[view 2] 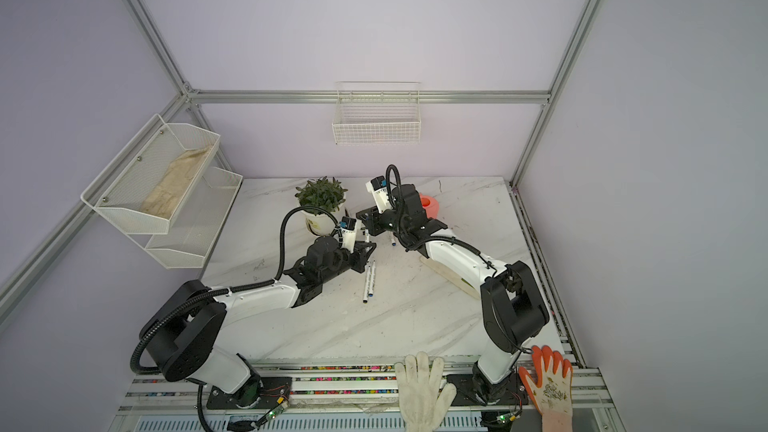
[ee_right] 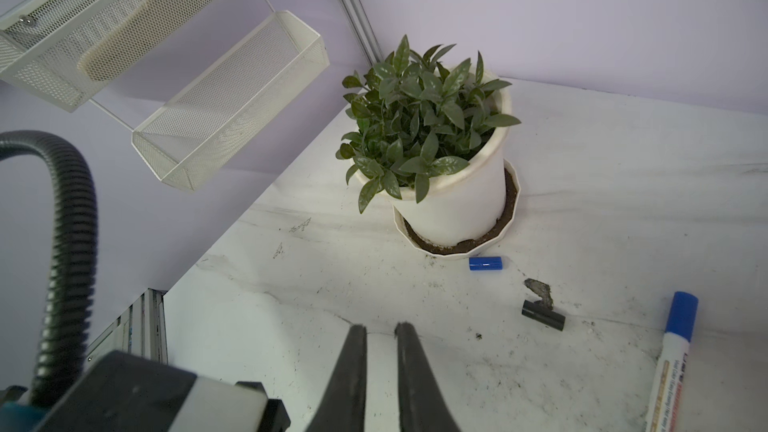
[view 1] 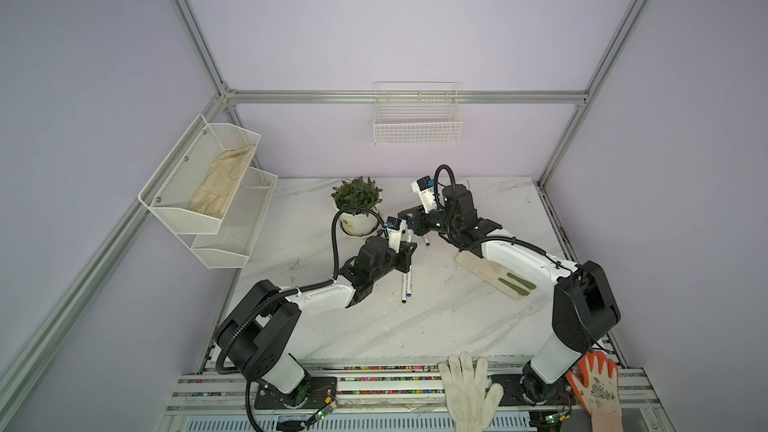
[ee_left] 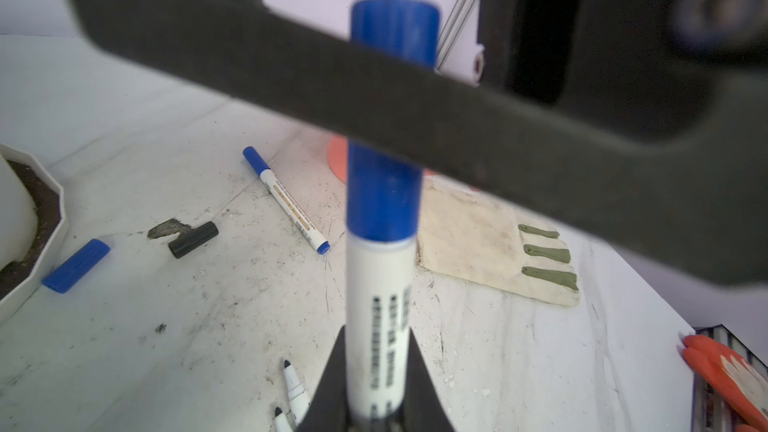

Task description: Insert the pens into the pen caps

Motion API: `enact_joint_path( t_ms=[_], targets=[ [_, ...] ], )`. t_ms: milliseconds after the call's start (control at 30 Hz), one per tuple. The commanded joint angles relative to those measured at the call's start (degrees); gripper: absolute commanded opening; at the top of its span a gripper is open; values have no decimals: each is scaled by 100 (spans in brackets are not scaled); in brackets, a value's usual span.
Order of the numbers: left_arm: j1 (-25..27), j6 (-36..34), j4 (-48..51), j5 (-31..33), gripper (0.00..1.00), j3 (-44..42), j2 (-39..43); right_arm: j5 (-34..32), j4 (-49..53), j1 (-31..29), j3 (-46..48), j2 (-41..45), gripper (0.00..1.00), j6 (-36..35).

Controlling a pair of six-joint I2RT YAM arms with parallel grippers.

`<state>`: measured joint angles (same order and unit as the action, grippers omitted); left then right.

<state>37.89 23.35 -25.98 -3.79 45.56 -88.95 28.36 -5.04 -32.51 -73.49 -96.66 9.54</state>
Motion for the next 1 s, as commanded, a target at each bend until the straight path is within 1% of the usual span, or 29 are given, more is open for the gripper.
enact_joint_path(
  t_ms=[0,100,300,533,733,867,967],
  targets=[
    [-603,502,-870,942,0,981,176,435,999,204,188,-28,0,-30],
    [-555,542,-856,909,0,869,211,583,854,360,176,7,0,132],
    [-491,586,-807,992,0,709,254,524,895,386,112,-35,0,95],
    [-484,485,-524,1033,0,883,275,463,831,382,109,-76,0,70],
    [-563,723,-701,1150,0,987,220,450,845,315,286,-8,0,64],
    [-553,629,-672,1162,0,1061,233,557,757,340,315,111,0,153],
    [-485,540,-647,1211,0,962,293,647,755,408,194,113,0,244]
  ],
)
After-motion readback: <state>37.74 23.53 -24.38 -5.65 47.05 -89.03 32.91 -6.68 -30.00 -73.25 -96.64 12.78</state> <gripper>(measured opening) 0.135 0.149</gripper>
